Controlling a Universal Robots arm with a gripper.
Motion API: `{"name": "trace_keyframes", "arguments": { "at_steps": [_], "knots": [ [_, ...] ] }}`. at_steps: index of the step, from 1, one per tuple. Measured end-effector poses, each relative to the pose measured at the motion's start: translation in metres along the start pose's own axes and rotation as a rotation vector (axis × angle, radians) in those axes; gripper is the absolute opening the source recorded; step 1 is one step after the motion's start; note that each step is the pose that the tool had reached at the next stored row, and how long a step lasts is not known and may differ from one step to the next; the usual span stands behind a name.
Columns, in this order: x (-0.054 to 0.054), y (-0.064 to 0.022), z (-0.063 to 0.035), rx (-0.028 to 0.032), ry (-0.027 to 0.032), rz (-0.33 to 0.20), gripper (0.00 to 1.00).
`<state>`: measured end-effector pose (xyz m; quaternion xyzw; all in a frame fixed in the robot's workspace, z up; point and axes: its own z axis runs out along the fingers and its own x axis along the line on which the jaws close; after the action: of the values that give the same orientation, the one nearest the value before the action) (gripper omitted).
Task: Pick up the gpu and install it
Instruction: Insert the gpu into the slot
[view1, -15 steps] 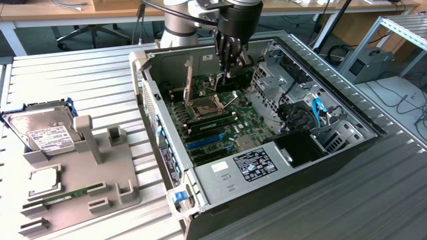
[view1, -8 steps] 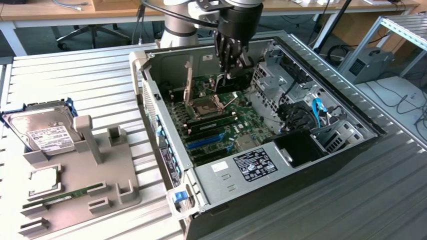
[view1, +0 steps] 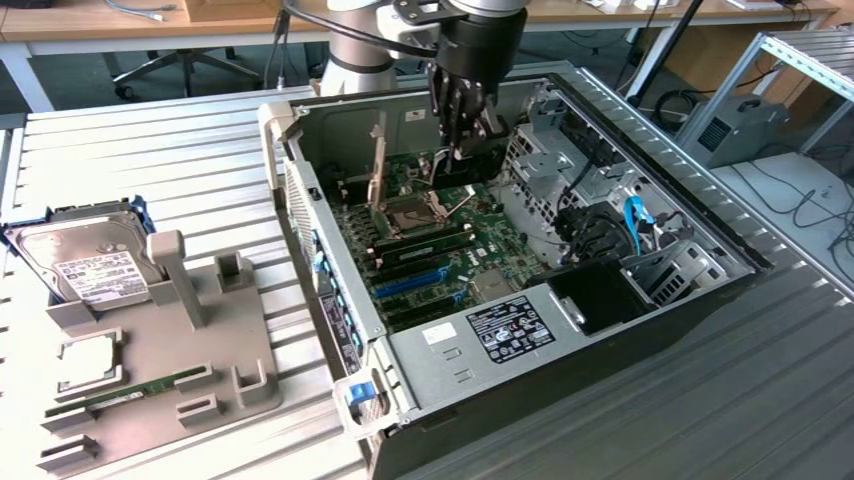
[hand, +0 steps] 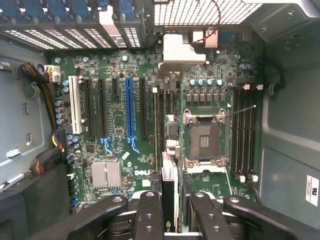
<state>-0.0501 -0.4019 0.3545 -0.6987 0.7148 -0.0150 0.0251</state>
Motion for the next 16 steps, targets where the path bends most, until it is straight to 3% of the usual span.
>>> {"name": "trace_keyframes", "arguments": {
  "at_steps": [16],
  "knots": [
    [0.002,0.0002,0.0037,-0.0001,-0.0004,-0.006,0.26]
  ]
}}
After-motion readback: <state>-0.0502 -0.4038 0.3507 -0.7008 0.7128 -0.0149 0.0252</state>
